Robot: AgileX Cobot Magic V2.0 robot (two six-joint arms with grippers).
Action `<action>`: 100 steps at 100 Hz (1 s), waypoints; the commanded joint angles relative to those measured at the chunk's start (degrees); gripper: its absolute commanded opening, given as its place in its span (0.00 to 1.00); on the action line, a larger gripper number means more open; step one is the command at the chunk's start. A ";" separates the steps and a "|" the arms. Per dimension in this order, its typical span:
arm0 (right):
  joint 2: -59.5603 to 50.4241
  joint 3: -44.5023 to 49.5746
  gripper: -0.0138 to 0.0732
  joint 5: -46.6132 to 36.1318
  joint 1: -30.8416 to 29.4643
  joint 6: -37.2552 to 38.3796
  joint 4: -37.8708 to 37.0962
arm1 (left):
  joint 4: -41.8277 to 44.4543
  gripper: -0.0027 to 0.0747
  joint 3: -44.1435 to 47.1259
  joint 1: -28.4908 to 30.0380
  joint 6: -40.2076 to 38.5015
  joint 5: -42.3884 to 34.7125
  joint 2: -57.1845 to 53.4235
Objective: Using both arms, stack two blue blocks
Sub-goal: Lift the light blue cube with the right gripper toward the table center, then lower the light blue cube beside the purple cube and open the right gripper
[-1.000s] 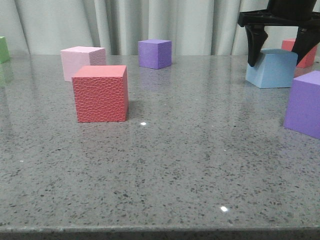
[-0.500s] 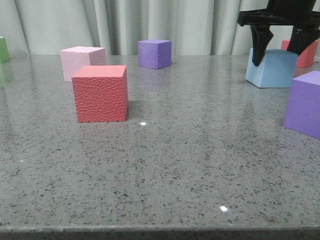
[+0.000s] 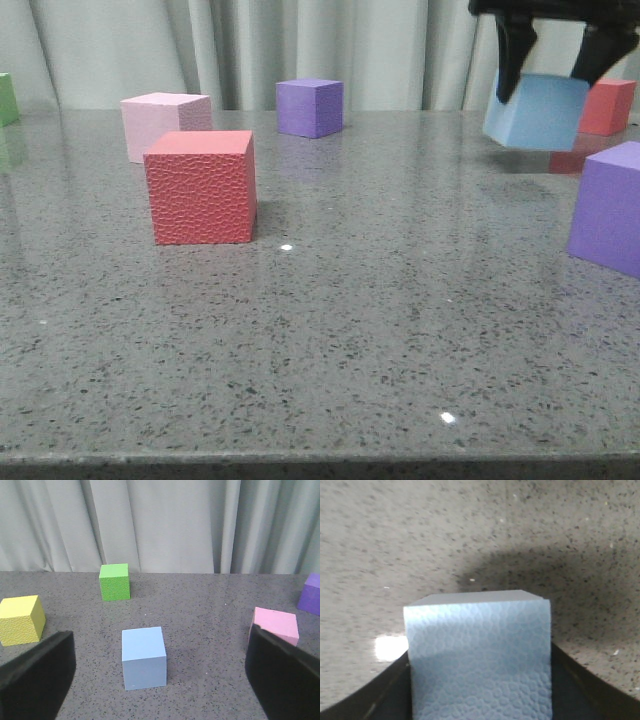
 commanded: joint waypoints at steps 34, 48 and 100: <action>-2.86 -9.83 0.57 -0.33 13.28 9.85 -4.28 | -0.86 0.87 -2.14 0.13 0.08 -4.38 0.26; -0.53 -11.40 0.57 -0.27 16.39 12.43 -4.23 | -1.38 0.87 -2.14 0.13 0.08 -4.38 0.26; 6.96 -16.25 0.57 -4.20 20.38 19.01 -2.93 | -1.99 0.87 -2.14 0.13 0.08 -3.48 0.26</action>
